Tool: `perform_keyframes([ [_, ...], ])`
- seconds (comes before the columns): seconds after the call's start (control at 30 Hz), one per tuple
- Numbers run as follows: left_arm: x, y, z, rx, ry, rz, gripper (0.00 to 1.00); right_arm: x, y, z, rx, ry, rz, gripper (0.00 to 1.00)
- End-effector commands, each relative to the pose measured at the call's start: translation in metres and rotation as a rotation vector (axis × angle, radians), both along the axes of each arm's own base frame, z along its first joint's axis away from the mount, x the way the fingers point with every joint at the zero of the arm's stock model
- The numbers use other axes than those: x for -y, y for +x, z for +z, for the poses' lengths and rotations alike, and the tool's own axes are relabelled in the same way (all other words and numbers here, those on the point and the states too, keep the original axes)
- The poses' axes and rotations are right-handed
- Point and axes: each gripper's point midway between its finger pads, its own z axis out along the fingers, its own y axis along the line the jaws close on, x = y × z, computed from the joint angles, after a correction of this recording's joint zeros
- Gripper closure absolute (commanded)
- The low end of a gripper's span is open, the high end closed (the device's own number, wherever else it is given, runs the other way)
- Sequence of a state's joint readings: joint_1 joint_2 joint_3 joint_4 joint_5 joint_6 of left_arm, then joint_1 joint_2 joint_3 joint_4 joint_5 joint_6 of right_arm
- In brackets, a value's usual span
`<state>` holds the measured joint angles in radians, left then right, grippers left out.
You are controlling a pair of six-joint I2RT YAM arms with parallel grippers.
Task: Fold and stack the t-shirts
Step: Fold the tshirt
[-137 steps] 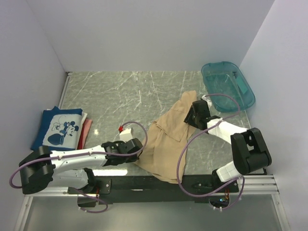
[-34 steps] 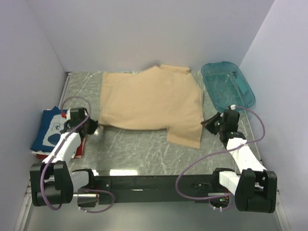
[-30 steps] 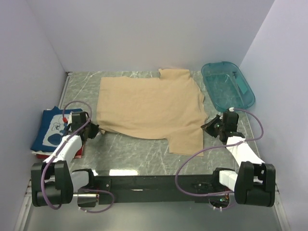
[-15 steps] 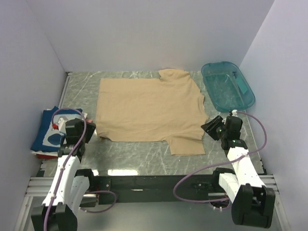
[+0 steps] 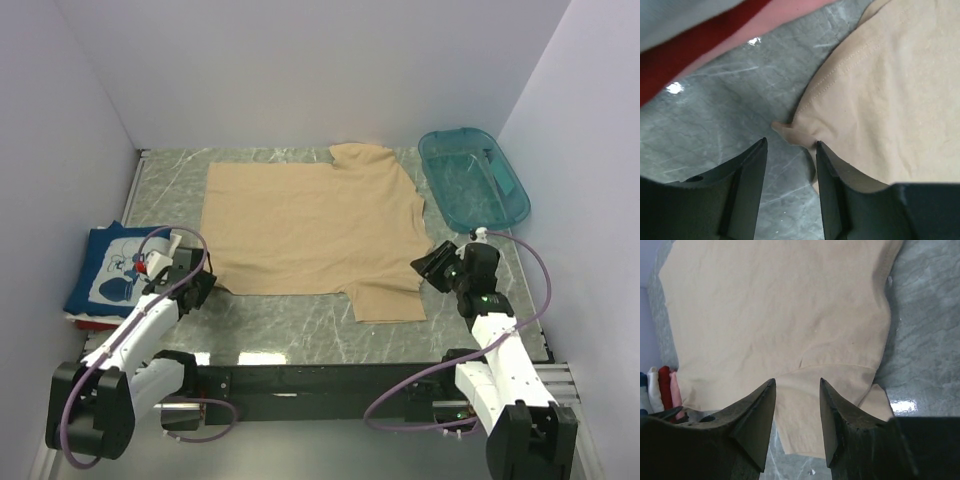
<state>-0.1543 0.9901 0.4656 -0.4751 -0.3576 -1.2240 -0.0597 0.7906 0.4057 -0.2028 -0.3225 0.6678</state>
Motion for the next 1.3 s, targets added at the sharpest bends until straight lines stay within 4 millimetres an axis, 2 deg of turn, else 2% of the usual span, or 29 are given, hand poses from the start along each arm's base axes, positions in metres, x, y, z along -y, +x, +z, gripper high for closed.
perform_keyframes([
  [0.0,0.004,0.015,0.006,0.049,-0.014,0.038,0.51,-0.004,0.006,0.005,0.022,-0.007,0.009,0.52],
  [0.17,0.003,0.021,-0.002,0.023,0.005,0.035,0.55,-0.005,0.007,-0.002,0.01,-0.011,0.021,0.52],
  [0.3,-0.009,0.021,-0.002,-0.003,0.073,0.062,0.58,-0.005,0.006,-0.007,-0.001,-0.015,0.025,0.53],
  [0.53,-0.033,0.031,0.026,0.005,0.202,0.117,0.66,-0.004,0.004,-0.017,-0.022,-0.025,0.026,0.53],
  [0.63,-0.035,0.041,0.039,0.018,0.226,0.115,0.72,-0.004,0.004,-0.021,-0.031,-0.022,0.026,0.53],
  [0.73,-0.034,0.042,0.039,0.006,0.228,0.108,0.72,-0.003,0.004,-0.022,-0.038,-0.031,0.024,0.53],
  [0.87,-0.032,0.033,0.033,-0.002,0.202,0.112,0.66,-0.003,0.002,-0.023,-0.045,-0.035,0.029,0.53],
  [0.9,-0.032,0.03,0.031,-0.003,0.194,0.118,0.59,-0.003,0.001,-0.023,-0.044,-0.034,0.03,0.53],
  [0.93,-0.033,0.023,0.026,-0.026,0.194,0.125,0.57,-0.004,0.001,-0.024,-0.047,-0.032,0.032,0.53],
  [1.17,-0.021,-0.001,-0.002,-0.091,0.077,0.182,0.56,0.002,-0.004,-0.017,-0.096,-0.042,-0.006,0.53],
  [1.27,-0.024,-0.011,-0.008,-0.128,0.08,0.215,0.55,0.005,-0.003,-0.011,-0.087,-0.054,-0.026,0.53],
])
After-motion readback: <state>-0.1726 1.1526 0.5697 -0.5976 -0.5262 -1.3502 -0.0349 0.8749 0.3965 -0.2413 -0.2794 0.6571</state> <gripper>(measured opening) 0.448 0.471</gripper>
